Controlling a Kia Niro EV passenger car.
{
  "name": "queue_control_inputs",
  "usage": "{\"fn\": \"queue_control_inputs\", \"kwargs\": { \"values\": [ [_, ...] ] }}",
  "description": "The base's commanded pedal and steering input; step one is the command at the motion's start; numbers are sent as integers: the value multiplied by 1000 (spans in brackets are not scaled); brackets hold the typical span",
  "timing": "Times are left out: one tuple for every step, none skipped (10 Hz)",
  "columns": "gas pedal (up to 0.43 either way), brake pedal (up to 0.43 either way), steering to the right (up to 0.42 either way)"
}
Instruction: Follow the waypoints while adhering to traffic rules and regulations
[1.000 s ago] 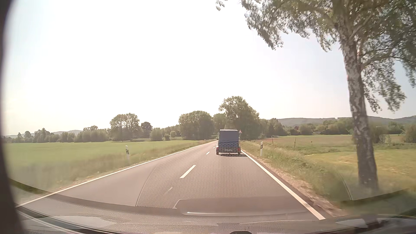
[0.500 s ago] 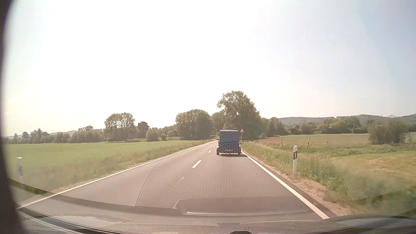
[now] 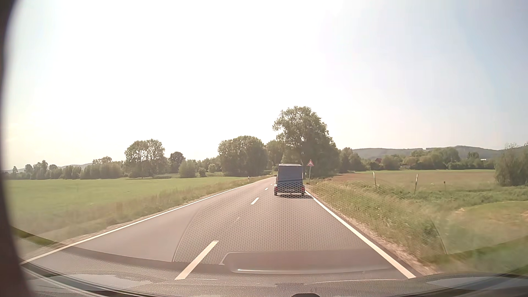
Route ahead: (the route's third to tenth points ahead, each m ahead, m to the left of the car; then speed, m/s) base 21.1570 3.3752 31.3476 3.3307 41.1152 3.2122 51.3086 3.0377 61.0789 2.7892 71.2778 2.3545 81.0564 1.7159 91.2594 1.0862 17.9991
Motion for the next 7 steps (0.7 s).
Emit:
{"fn": "queue_control_inputs", "kwargs": {
  "values": [
    [197, 0, 0],
    [189, 0, 0],
    [189, 0, 0],
    [177, 0, 0],
    [177, 0, 0],
    [177, 0, 0],
    [177, 0, 0]
  ]
}}
